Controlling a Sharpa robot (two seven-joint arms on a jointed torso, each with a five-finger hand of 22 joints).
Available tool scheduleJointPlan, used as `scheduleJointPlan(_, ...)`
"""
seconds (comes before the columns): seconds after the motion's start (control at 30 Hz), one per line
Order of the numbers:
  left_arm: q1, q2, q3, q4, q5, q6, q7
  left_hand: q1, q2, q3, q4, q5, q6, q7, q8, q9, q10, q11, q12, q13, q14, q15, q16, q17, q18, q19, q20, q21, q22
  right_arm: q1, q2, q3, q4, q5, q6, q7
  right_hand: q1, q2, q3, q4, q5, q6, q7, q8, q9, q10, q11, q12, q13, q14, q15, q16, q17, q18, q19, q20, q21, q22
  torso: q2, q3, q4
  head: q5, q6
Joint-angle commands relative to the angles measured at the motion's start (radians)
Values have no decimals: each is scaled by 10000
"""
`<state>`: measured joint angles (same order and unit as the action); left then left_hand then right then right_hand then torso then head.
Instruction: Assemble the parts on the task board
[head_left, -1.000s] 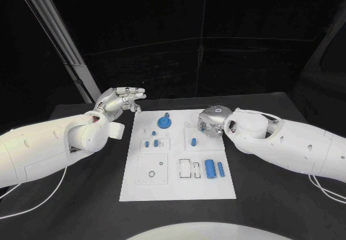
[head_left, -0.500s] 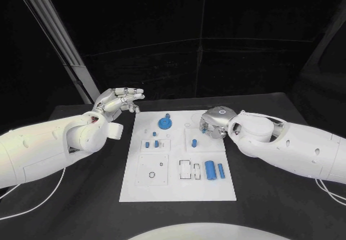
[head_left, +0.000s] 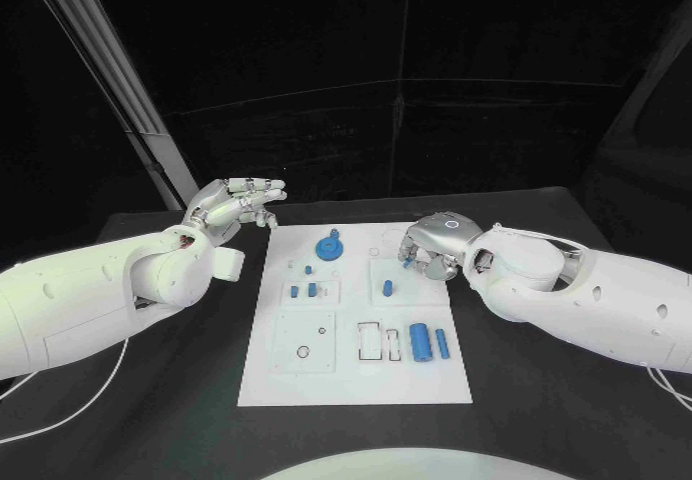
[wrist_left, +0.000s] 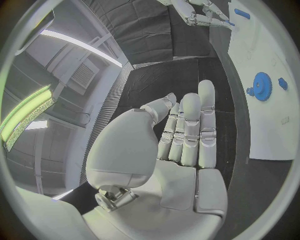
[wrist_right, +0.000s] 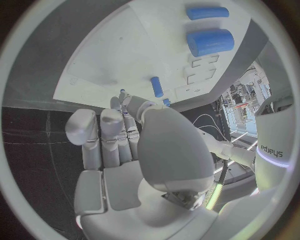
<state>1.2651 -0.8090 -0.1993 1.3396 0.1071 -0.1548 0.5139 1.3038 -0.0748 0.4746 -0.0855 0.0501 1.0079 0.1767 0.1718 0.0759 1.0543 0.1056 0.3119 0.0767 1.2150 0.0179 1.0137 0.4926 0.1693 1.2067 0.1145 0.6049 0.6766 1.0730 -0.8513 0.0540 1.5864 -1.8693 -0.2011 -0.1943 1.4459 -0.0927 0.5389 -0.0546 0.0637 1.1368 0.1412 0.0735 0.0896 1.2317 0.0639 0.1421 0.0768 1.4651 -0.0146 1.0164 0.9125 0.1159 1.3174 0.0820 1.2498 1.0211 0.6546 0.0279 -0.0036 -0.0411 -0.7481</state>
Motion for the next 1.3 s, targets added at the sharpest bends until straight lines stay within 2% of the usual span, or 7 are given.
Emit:
scheduleJointPlan(0.03, 13, -21, 8, 17, 34, 132, 31, 50, 11, -3, -83, 66, -19, 32, 67, -4, -44, 0, 35, -14, -53, -14, -64, -9, 141, -59, -1, -34, -8, 22, -46, 95, 321, 270, -489, -41, -113, 5, -7, -57, -49, 48, 0, 45, 16, 55, 22, 0, 10, 257, -61, 62, 22, -67, 61, 3, 50, 27, 10, 1, 16, -11, 9)
scheduleJointPlan(0.27, 13, -17, 8, 29, 34, 160, 24, 62, 16, -7, -94, 66, -26, 35, 68, -6, -53, 2, 42, -17, -58, -13, -65, -17, 140, -59, -2, -39, -13, 22, 63, 205, 982, 511, -745, 29, -144, 1, -8, -54, -57, 54, 1, 39, 17, 52, 23, -7, 9, 256, -61, 91, 38, -81, 91, 4, 105, 110, 17, -5, 31, 12, 28)
scheduleJointPlan(0.4, 14, -6, 8, 40, 34, 182, 18, 62, 16, -7, -94, 66, -26, 35, 68, -6, -53, 2, 42, -17, -58, -13, -65, -17, 140, -59, -2, -39, -13, 22, 356, 224, 1138, 584, -794, 122, -165, 9, -4, -47, -55, 58, 3, 35, 18, 48, 24, -13, 9, 256, -60, 108, 45, -84, 95, 6, 123, 131, 30, -2, 31, 114, 4)
scheduleJointPlan(0.63, 16, 40, 9, 53, 34, 199, 11, 74, 21, -7, -105, 66, -31, 37, 70, -7, -59, 4, 47, -19, -62, -12, -66, -24, 139, -59, -2, -43, -16, 23, 1025, 233, 858, 748, -436, 252, -191, 41, 11, -38, -42, 66, 4, 29, 20, 48, 24, -20, 9, 254, -58, 137, 55, -87, 97, 8, 147, 157, 42, -26, 74, 367, -93)
scheduleJointPlan(0.87, 21, 77, 11, 83, 34, 211, -1, 76, 22, -8, -107, 66, -33, 38, 70, -8, -61, 5, 49, -19, -62, -12, -66, -25, 139, -59, -2, -43, -17, -129, 1682, 202, 420, 904, -11, 440, -203, 51, 18, -44, -16, 59, 8, 17, 19, 39, 27, -31, 8, 251, -57, 157, 61, -86, 91, 9, 158, 164, 27, -10, 17, 722, -292)
scheduleJointPlan(1.13, 24, 158, 12, 65, 34, 234, -8, 76, 22, -8, -107, 66, -33, 38, 70, -8, -61, 5, 49, -19, -62, -12, -66, -25, 139, -59, -2, -43, -17, -526, 2226, 103, 101, 944, 224, 604, -228, 69, 19, -40, 11, 48, 16, 4, 17, 28, 34, -41, 7, 244, -52, 165, 52, -89, 90, 12, 177, 185, 18, -4, 8, 916, -433)
scheduleJointPlan(1.3, 24, 203, 12, 45, 34, 251, -10, 76, 22, -8, -107, 66, -33, 38, 70, -8, -61, 5, 49, -19, -62, -12, -66, -25, 139, -59, -2, -43, -17, -681, 2420, 76, 22, 948, 334, 660, -235, 77, 21, -39, 22, 46, 18, 0, 17, 26, 36, -44, 7, 241, -50, 168, 49, -88, 84, 14, 176, 180, 21, -5, 13, 941, -461)
